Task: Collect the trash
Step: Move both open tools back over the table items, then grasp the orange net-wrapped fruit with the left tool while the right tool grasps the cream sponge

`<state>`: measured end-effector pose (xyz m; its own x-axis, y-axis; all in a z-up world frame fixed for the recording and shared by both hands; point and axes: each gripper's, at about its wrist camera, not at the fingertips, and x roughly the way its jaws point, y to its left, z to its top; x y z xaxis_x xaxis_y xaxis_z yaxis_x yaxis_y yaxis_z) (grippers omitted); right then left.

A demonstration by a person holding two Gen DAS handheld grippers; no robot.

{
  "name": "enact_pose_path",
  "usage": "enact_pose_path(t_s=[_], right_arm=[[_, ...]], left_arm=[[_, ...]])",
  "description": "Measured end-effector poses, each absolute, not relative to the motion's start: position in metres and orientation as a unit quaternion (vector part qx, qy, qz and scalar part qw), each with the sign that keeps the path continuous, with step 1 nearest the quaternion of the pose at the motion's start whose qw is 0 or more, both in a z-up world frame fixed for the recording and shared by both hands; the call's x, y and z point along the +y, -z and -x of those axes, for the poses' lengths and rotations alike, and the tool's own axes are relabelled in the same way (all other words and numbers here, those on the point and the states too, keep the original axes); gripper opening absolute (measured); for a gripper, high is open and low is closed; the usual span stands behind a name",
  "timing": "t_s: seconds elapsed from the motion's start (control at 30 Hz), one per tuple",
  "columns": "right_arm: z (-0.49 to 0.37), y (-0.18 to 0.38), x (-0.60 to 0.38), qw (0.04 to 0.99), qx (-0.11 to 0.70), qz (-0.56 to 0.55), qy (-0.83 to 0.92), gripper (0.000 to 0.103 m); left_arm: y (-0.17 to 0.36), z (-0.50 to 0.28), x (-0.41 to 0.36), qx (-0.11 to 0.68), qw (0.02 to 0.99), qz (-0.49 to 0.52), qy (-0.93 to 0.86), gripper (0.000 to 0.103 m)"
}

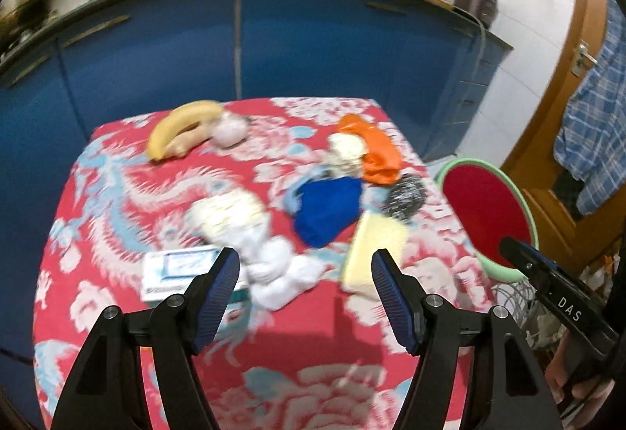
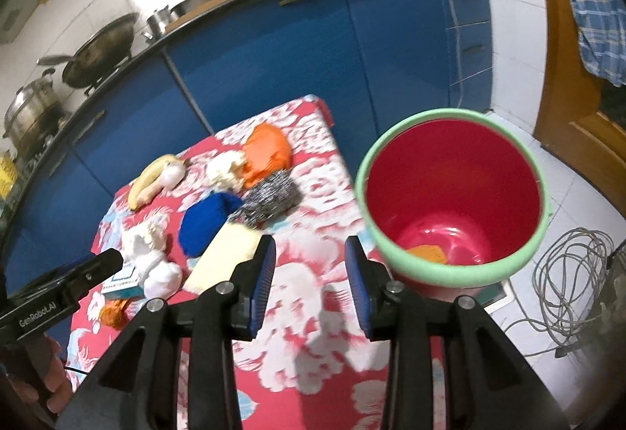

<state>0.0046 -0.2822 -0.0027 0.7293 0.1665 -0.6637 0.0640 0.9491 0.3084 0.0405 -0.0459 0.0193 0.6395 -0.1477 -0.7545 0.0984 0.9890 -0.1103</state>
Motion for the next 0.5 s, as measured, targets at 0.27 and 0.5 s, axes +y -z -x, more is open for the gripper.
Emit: enact_pose_path(t_s=[0.27,0.5], right_arm=[[-0.017,0.017,-0.253,0.905,0.394,-0.150,-0.051,0.039],[-0.028,0.026,-0.230,0.898,0.412,-0.141,-0.068,0.043]], left_arm=[[-0.007,-0.029,-0.002,0.427,0.903,0.044,0.023,0.071],[0.009,-0.026,0.024,0.444,0.894,0.056,-0.003,0.071]])
